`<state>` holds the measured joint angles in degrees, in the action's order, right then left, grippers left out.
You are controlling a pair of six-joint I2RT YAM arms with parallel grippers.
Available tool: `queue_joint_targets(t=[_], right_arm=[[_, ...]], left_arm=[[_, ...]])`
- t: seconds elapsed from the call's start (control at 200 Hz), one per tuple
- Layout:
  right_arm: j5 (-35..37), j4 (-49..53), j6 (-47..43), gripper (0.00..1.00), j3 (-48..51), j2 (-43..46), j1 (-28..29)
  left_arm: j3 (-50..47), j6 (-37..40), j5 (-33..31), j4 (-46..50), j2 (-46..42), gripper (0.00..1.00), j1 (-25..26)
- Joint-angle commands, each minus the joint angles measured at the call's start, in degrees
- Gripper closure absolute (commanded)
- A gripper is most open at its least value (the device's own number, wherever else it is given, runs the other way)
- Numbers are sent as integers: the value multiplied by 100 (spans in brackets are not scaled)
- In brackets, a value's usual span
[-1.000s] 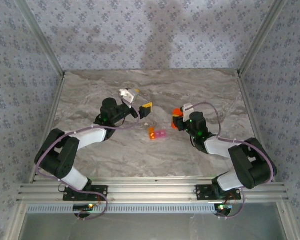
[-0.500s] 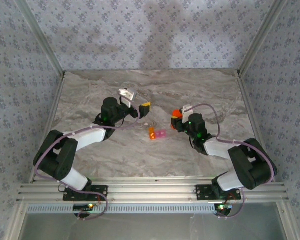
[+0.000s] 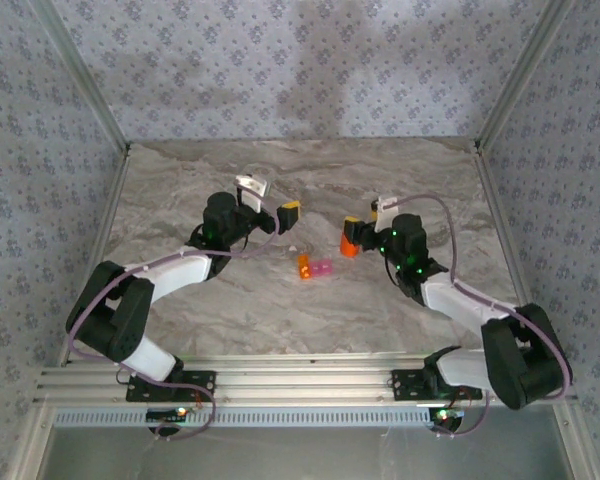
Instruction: Sort the pills into containers
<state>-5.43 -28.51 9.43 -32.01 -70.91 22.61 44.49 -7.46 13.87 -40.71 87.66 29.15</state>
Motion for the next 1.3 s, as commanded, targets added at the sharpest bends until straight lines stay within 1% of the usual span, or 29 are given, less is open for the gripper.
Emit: queue_joint_targets(t=[0.0, 0.065, 0.125, 0.185, 0.265, 0.32, 0.38, 0.465, 0.63, 0.68, 0.725, 0.78, 0.805, 0.81, 0.82, 0.825, 0.86, 0.92, 0.98, 1.044, 1.169, 1.294], right_arm=[[-619, 843, 237, 29, -585, 245, -83], [-981, 1381, 299, 29, -930, 214, -116], [-1370, 1893, 345, 30, -1260, 115, -111], [-1745, 2385, 390, 32, -1540, -21, -92], [-2146, 2929, 420, 35, -1798, -210, -21], [-2340, 3261, 356, 37, -1924, -334, 68], [-2399, 3682, 238, 40, -2063, -463, 221], [-2371, 4074, 98, 42, -2158, -648, 460], [-2096, 4129, 106, 48, -1982, -1039, 822], [-1947, 4163, 120, 51, -1958, -1191, 903], [-1773, 4187, 132, 53, -1963, -1303, 982], [-1546, 4165, 167, 56, -1954, -1442, 1048], [-1439, 4169, 187, 58, -1965, -1495, 1067], [-1424, 4170, 189, 58, -1966, -1509, 1077], [-1390, 4170, 197, 59, -1973, -1534, 1081], [-1368, 4170, 203, 59, -1979, -1541, 1080], [-1278, 4158, 230, 60, -1997, -1631, 1088], [-1178, 4157, 258, 61, -2049, -1790, 1094], [-1094, 4200, 258, 61, -2128, -1963, 1101], [-994, 4220, 261, 61, -2178, -2120, 1102], [-829, 4176, 252, 61, -2163, -2283, 1086], [-750, 4096, 258, 61, -2158, -2372, 1076]], left_arm=[[66, -266, -117, -251, -282, 1, -106], [-29, -466, -164, -498, -278, 1, -162], [-76, -687, -461, -621, -261, 1, -189], [-56, -885, -634, -530, -224, 1, -239], [106, -1011, -561, -167, -129, 1, -328], [258, -928, -332, 196, -62, 1, -380], [406, -813, 21, 508, 20, 1, -441], [525, -885, 378, 658, 180, 1, -518], [831, -1041, 684, 1145, 446, 1, -607], [941, -1055, 792, 1310, 535, 8, -620], [1052, -1075, 875, 1493, 612, 16, -625], [1198, -1083, 1014, 1702, 727, 40, -629], [1272, -1091, 1065, 1815, 783, 54, -630], [1286, -1091, 1074, 1815, 794, 59, -630], [1320, -1097, 1107, 1879, 814, 61, -630], [1336, -1103, 1130, 1879, 832, 66, -630], [1437, -1087, 1281, 2017, 915, 80, -629], [1614, -1031, 1560, 2268, 1076, 100, -629], [1793, -961, 1733, 2577, 1227, 100, -608], [1976, -786, 1752, 3003, 1359, 100, -541], [2266, -405, 1461, 3806, 1532, 100, -357], [2389, -63, 1235, 4229, 1644, 100, -151]])
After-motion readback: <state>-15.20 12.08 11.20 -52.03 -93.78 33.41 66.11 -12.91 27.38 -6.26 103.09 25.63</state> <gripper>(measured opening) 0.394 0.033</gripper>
